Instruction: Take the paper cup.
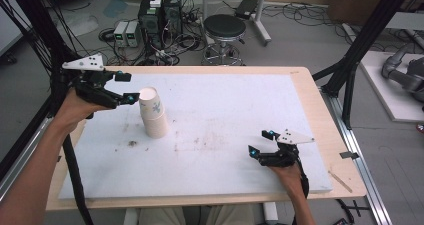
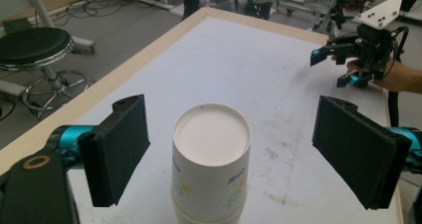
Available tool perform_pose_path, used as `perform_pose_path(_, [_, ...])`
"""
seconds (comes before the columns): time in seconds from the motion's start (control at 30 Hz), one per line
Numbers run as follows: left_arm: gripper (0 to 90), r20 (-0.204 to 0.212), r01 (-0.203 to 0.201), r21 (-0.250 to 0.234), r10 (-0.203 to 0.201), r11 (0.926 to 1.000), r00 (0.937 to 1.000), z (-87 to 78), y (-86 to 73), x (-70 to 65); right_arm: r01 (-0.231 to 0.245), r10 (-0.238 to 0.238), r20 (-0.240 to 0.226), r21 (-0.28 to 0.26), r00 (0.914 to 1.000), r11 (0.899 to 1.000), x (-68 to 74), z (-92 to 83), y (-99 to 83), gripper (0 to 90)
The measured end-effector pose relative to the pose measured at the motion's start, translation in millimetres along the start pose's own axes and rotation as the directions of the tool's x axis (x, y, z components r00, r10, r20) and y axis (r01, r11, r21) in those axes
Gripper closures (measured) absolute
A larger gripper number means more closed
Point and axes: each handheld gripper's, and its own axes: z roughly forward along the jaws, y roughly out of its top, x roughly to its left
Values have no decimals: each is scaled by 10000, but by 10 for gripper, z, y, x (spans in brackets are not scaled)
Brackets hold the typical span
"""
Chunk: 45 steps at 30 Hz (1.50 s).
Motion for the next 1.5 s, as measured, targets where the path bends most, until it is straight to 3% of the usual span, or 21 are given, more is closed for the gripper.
perform_pose_path(0.2, [145, 290, -236, 1056, 207, 9941, 9994, 141, 150, 31, 2, -2, -13, 14, 10000, 10000, -1, 1, 0, 171])
perform_pose_path(0.27, [145, 342, -448, 1753, 394, 9835, 9986, 206, 202, 42, -11, 11, -30, 16, 10000, 10000, -1, 0, 1, 171])
perform_pose_path(0.33, [145, 368, -454, 1885, 392, 9810, 9986, 229, 210, 42, -71, 71, -66, 48, 10000, 10000, 0, 0, 1, 171])
perform_pose_path(0.4, [146, 413, -549, 2519, 459, 9662, 9981, 296, 223, 59, -75, 76, -65, 54, 10000, 10000, 0, 1, 1, 170])
perform_pose_path(0.43, [145, 413, -549, 2519, 459, 9662, 9981, 296, 223, 59, -75, 76, -65, 54, 10000, 10000, 0, 1, 1, 170])
perform_pose_path(0.57, [147, 527, -682, 3157, 543, 9464, 9971, 387, 253, 70, -71, 71, -51, 56, 10000, 10000, 6, 1, 2, 171])
perform_pose_path(0.6, [148, 570, -708, 3455, 544, 9357, 9969, 435, 273, 73, -74, 74, -54, 60, 10000, 10000, 5, 1, 2, 171])
perform_pose_path(0.63, [148, 570, -708, 3455, 544, 9357, 9969, 435, 273, 73, -77, 78, -53, 60, 10000, 10000, 6, 1, 2, 171])
perform_pose_path(0.67, [150, 593, -734, 3680, 553, 9269, 9967, 463, 285, 81, -62, 62, -49, 63, 10000, 10000, 5, 1, 1, 171])
perform_pose_path(0.7, [150, 575, -722, 3737, 546, 9247, 9968, 478, 290, 85, -62, 62, -49, 63, 10000, 10000, 5, 1, 1, 171])
perform_pose_path(0.9, [160, 544, -657, 4545, 459, 8883, 9975, 555, 348, 133, -29, 29, -44, 38, 10000, 10000, 4, 2, 2, 171])
perform_pose_path(0.93, [163, 544, -657, 4545, 459, 8883, 9975, 555, 348, 133, -29, 29, -44, 38, 10000, 10000, 4, 2, 2, 171])
perform_pose_path(0.97, [164, 592, -640, 4706, 409, 8800, 9974, 575, 354, 130, -57, 57, -65, 57, 10000, 10000, 3, 1, 1, 171])
perform_pose_path(1.0, [165, 592, -640, 4706, 409, 8800, 9974, 575, 354, 130, 5, -5, -37, 19, 10000, 10000, -2, 2, 1, 171])
perform_pose_path(1.03, [166, 643, -639, 4939, 368, 8672, 9972, 599, 358, 127, 5, -5, -38, 18, 10000, 10000, -2, 2, 1, 171])
perform_pose_path(1.07, [170, 643, -639, 4939, 368, 8672, 9972, 599, 358, 127, 5, -5, -38, 18, 10000, 10000, -2, 2, 1, 171])
perform_pose_path(1.1, [170, 619, -624, 5049, 360, 8609, 9974, 611, 359, 124, -48, 48, -62, 50, 10000, 10000, 3, 1, 1, 171])
perform_pose_path(1.17, [194, 664, -592, 5106, 293, 8578, 9974, 633, 354, 126, -31, 31, -61, 40, 10000, 10000, 3, 2, 2, 171])
perform_pose_path(1.23, [203, 626, -580, 5310, 291, 8454, 9976, 665, 342, 135, -63, 63, -61, 64, 10000, 10000, 4, 1, 1, 171])
perform_pose_path(1.5, [317, 722, -537, 5429, 171, 8381, 9972, 683, 339, 154, -70, 70, -67, 78, 10000, 9999, -1, 5, 3, 171])
